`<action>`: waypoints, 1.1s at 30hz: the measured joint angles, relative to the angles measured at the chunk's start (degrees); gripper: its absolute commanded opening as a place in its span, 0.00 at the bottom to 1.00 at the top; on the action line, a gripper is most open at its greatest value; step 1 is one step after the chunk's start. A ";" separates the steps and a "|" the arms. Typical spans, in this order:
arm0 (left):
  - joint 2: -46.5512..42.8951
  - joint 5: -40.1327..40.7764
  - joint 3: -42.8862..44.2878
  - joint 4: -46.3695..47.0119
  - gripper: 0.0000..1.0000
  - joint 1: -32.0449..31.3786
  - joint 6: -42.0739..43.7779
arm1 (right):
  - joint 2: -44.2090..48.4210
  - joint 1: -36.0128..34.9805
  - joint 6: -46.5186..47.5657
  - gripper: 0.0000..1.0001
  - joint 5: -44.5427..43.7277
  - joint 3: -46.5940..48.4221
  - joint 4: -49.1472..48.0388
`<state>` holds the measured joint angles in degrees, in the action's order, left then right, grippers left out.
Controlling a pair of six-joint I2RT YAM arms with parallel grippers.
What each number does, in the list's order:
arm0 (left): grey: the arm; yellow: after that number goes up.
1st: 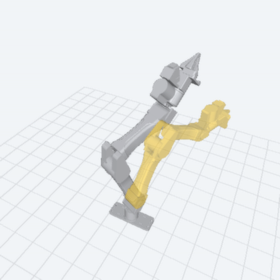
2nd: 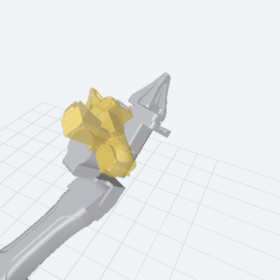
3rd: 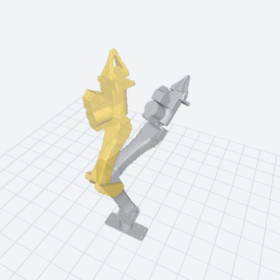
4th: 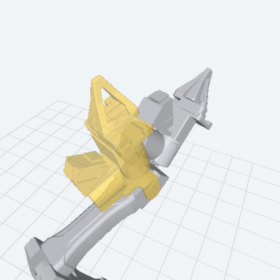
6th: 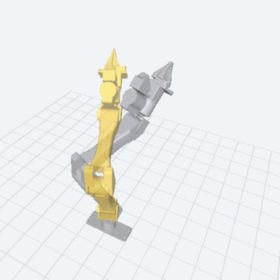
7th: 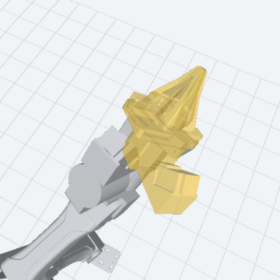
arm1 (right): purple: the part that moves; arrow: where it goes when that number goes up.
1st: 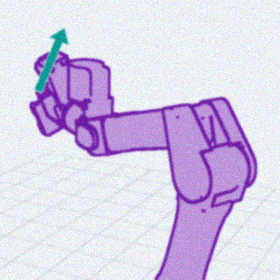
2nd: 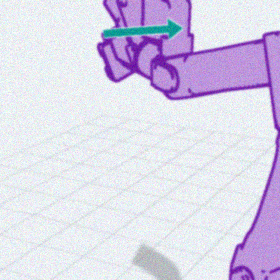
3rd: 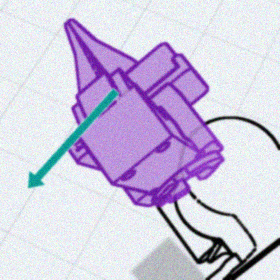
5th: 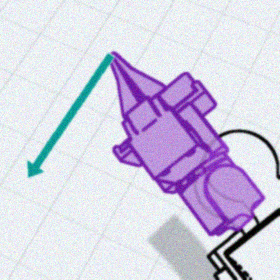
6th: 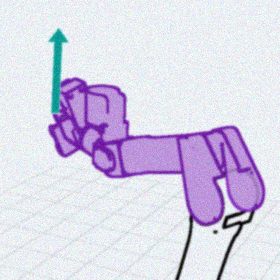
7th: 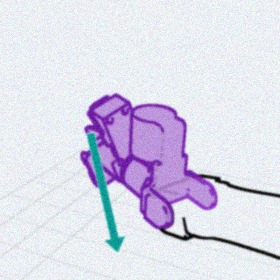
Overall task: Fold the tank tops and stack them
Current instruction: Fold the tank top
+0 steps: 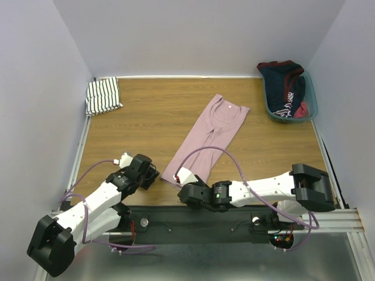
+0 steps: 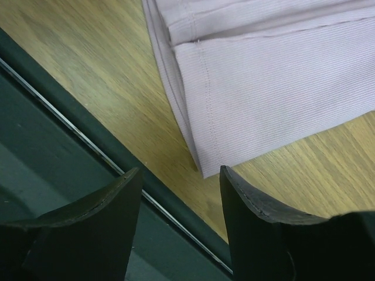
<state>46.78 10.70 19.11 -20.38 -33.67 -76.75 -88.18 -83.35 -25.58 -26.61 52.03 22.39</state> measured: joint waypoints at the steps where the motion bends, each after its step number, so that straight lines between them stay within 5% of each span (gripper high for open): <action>1: 0.39 -0.13 -0.02 0.04 0.52 0.00 0.00 | -0.39 -0.04 0.37 0.61 0.00 0.00 0.17; 17: 5.35 -1.79 0.15 4.98 0.52 -0.11 2.64 | -5.07 -0.37 4.44 0.59 -2.12 0.00 1.44; 33: 11.34 -1.68 3.02 7.10 0.49 -1.60 4.13 | -8.35 -0.39 6.75 0.44 -5.60 2.16 1.20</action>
<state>58.13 9.02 22.13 -13.28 -35.27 -72.62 -96.53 -83.74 -18.83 -32.21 54.19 23.59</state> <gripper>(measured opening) 0.522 0.474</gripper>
